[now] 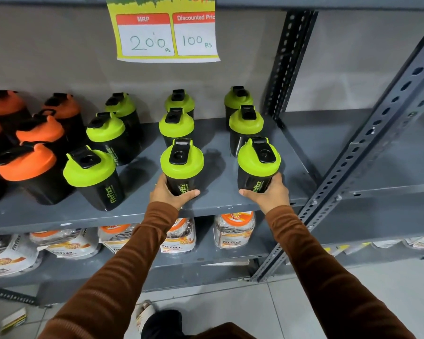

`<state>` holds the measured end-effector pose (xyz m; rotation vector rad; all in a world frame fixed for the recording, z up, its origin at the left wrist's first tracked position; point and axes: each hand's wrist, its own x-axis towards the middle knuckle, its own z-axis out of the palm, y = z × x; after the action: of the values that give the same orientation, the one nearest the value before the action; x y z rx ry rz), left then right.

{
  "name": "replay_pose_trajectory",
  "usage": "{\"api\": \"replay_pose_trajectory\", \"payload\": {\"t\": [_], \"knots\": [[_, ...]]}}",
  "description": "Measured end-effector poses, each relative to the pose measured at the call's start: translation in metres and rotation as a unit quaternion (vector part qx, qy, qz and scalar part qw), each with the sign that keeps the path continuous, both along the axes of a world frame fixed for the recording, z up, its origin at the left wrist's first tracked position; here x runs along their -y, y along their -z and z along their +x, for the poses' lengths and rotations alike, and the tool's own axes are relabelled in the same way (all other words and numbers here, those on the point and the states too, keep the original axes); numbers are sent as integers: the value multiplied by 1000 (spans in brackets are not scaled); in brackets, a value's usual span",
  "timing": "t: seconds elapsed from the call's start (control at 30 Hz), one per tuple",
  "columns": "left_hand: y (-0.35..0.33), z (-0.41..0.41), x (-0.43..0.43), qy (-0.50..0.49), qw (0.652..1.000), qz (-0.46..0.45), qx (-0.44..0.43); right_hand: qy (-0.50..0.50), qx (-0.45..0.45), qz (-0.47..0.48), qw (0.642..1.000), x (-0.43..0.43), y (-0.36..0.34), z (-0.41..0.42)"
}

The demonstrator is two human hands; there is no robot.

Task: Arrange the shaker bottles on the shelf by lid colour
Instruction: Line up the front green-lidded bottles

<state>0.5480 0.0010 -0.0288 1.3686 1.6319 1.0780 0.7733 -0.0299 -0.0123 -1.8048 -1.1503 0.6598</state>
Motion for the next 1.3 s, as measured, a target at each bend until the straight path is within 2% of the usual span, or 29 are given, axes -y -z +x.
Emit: {"api": "replay_pose_trajectory", "payload": {"t": [0.63, 0.83, 0.93, 1.3], "knots": [[-4, -5, 13, 7, 1000, 9, -10, -11, -9, -8, 1000, 1, 3, 1], [-3, -8, 13, 36, 998, -8, -48, -56, -9, -24, 998, 2, 6, 8], [-3, -10, 12, 48, 997, -14, -61, -45, -14, -27, 999, 1, 8, 11], [-1, -11, 10, 43, 998, -24, -41, -37, -20, -40, 998, -6, 17, 16]]}}
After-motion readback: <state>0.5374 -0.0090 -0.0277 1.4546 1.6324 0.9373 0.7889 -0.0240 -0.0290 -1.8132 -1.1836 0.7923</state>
